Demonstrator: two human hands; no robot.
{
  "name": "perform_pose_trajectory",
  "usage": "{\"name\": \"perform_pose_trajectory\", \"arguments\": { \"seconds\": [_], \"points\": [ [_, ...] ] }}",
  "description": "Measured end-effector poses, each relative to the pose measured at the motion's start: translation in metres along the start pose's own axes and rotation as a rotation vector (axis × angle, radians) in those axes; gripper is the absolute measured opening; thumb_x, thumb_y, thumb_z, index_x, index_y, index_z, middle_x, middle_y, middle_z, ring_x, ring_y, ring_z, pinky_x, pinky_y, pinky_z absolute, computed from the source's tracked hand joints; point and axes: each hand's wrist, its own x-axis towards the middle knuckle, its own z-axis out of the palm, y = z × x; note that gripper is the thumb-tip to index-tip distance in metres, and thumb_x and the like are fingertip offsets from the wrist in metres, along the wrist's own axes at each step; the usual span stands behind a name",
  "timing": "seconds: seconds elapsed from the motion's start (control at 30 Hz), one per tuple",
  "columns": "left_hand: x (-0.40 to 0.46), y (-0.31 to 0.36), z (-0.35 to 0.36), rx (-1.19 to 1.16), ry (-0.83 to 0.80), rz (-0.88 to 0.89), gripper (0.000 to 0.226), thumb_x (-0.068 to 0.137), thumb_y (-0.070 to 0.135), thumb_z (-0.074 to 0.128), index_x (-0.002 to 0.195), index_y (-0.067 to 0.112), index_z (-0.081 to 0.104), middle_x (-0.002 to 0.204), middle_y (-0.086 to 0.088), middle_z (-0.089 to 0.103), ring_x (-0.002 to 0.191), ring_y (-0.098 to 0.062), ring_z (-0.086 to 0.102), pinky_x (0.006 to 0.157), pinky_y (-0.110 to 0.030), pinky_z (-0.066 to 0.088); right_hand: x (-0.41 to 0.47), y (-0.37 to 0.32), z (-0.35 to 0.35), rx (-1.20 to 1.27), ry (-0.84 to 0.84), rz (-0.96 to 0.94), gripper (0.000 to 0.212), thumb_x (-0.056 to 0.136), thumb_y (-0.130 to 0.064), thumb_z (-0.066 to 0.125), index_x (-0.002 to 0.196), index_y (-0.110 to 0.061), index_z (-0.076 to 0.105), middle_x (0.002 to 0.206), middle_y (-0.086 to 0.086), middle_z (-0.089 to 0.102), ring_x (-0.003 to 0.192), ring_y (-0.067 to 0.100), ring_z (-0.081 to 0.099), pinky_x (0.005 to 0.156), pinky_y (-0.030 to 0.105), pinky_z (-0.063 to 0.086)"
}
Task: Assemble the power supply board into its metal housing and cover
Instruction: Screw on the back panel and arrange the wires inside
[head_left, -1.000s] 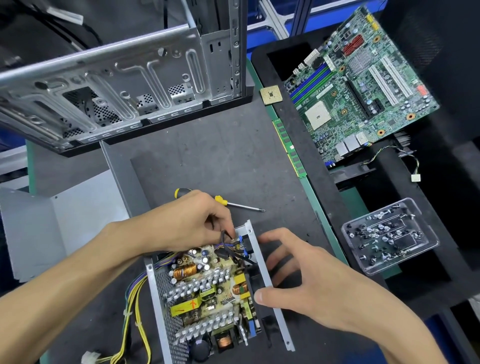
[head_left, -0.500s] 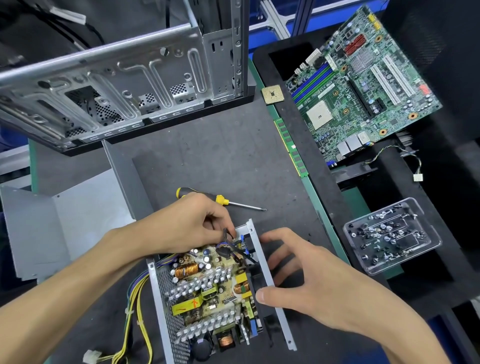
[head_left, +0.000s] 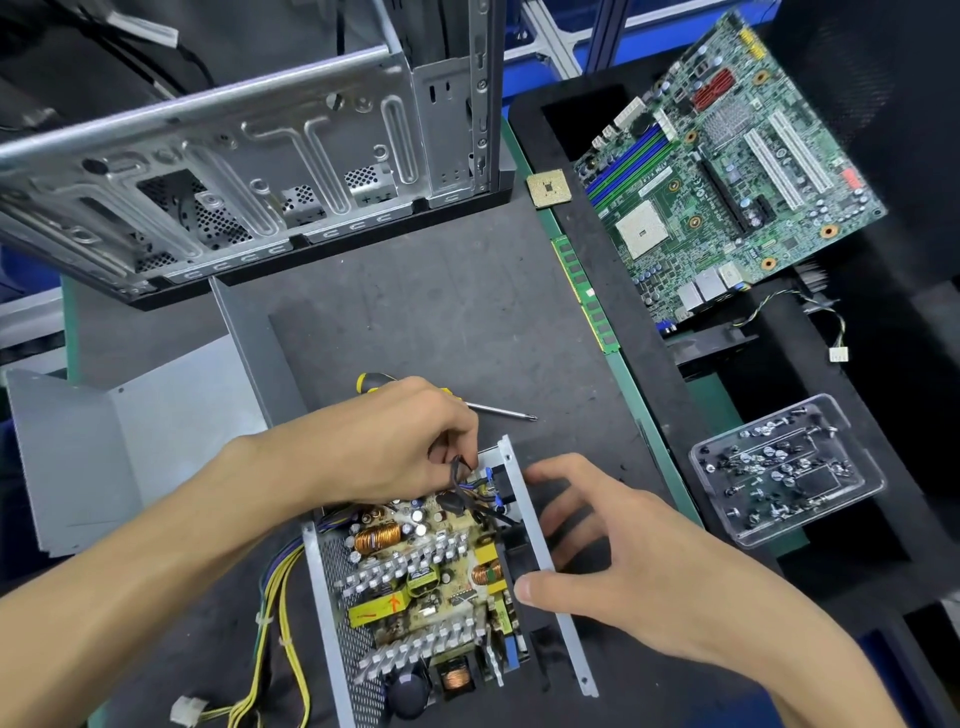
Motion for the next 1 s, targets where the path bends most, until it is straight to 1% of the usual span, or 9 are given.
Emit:
{"name": "perform_pose_trajectory", "arguments": {
  "seconds": [0.2, 0.43, 0.5, 0.57, 0.6, 0.7, 0.8, 0.93, 1.0],
  "points": [
    [0.003, -0.002, -0.002, 0.042, -0.023, 0.016, 0.011, 0.082, 0.02, 0.069, 0.079, 0.03, 0.069, 0.069, 0.011, 0.061, 0.067, -0.007, 0.059, 0.062, -0.029, 0.05, 0.0, 0.001, 0.0, -0.01, 0.003, -0.002, 0.068, 0.076, -0.058, 0.08, 0.128, -0.062, 0.036, 0.109, -0.024, 0.061, 0.097, -0.007, 0.063, 0.089, 0.023, 0.054],
    [0.007, -0.001, -0.005, -0.005, -0.071, -0.029, 0.018, 0.081, 0.019, 0.072, 0.074, 0.035, 0.066, 0.068, 0.011, 0.063, 0.068, -0.007, 0.062, 0.064, -0.035, 0.053, 0.001, 0.001, 0.001, -0.007, 0.005, -0.002, 0.067, 0.075, -0.059, 0.079, 0.127, -0.063, 0.036, 0.111, -0.023, 0.061, 0.098, -0.006, 0.063, 0.089, 0.024, 0.054],
    [0.011, 0.002, -0.008, 0.033, -0.106, -0.025, 0.015, 0.081, 0.02, 0.071, 0.075, 0.032, 0.065, 0.069, 0.012, 0.063, 0.068, -0.005, 0.061, 0.061, -0.029, 0.051, 0.0, 0.002, 0.001, -0.011, 0.004, -0.001, 0.068, 0.074, -0.061, 0.078, 0.126, -0.064, 0.035, 0.111, -0.022, 0.061, 0.098, -0.006, 0.063, 0.09, 0.026, 0.054],
    [0.014, 0.005, -0.011, 0.078, -0.143, -0.033, 0.011, 0.08, 0.022, 0.071, 0.075, 0.03, 0.065, 0.065, 0.014, 0.06, 0.065, 0.0, 0.057, 0.053, -0.017, 0.042, 0.0, 0.002, 0.001, -0.011, 0.002, 0.0, 0.068, 0.073, -0.061, 0.078, 0.126, -0.065, 0.035, 0.111, -0.022, 0.061, 0.098, -0.005, 0.064, 0.09, 0.027, 0.054],
    [0.015, 0.007, -0.013, 0.096, -0.158, -0.038, 0.01, 0.08, 0.022, 0.07, 0.075, 0.029, 0.065, 0.062, 0.015, 0.058, 0.062, 0.0, 0.056, 0.051, -0.015, 0.039, 0.0, 0.002, 0.001, -0.01, 0.002, -0.001, 0.068, 0.073, -0.061, 0.078, 0.126, -0.065, 0.035, 0.111, -0.022, 0.061, 0.098, -0.005, 0.064, 0.09, 0.027, 0.054],
    [0.02, 0.011, -0.016, 0.141, -0.182, -0.038, 0.006, 0.078, 0.021, 0.069, 0.074, 0.023, 0.066, 0.058, 0.013, 0.057, 0.058, -0.006, 0.055, 0.055, -0.023, 0.045, 0.001, 0.003, 0.001, 0.008, 0.003, -0.005, 0.068, 0.073, -0.06, 0.079, 0.126, -0.064, 0.037, 0.11, -0.021, 0.061, 0.097, -0.004, 0.065, 0.09, 0.027, 0.055],
    [0.024, 0.016, -0.017, 0.174, -0.216, -0.045, 0.016, 0.076, 0.019, 0.07, 0.065, 0.024, 0.059, 0.057, 0.01, 0.057, 0.057, -0.011, 0.054, 0.053, -0.025, 0.044, 0.002, 0.003, 0.001, 0.008, -0.001, -0.005, 0.067, 0.072, -0.061, 0.078, 0.124, -0.064, 0.037, 0.108, -0.024, 0.061, 0.097, -0.005, 0.064, 0.089, 0.027, 0.055],
    [0.028, 0.019, -0.017, 0.184, -0.23, -0.03, 0.027, 0.073, 0.015, 0.07, 0.057, 0.027, 0.051, 0.052, 0.015, 0.052, 0.052, -0.005, 0.051, 0.046, -0.016, 0.033, 0.002, 0.003, 0.001, 0.005, -0.001, -0.005, 0.066, 0.069, -0.063, 0.078, 0.122, -0.065, 0.037, 0.108, -0.024, 0.061, 0.097, -0.005, 0.064, 0.088, 0.029, 0.056],
    [0.027, 0.017, -0.016, 0.161, -0.223, -0.025, 0.029, 0.074, 0.014, 0.069, 0.058, 0.028, 0.05, 0.052, 0.013, 0.052, 0.053, -0.005, 0.051, 0.047, -0.014, 0.032, 0.002, 0.003, 0.001, 0.009, -0.003, -0.007, 0.066, 0.069, -0.063, 0.078, 0.121, -0.066, 0.037, 0.109, -0.023, 0.061, 0.097, -0.005, 0.064, 0.088, 0.029, 0.056]
  ]
}}
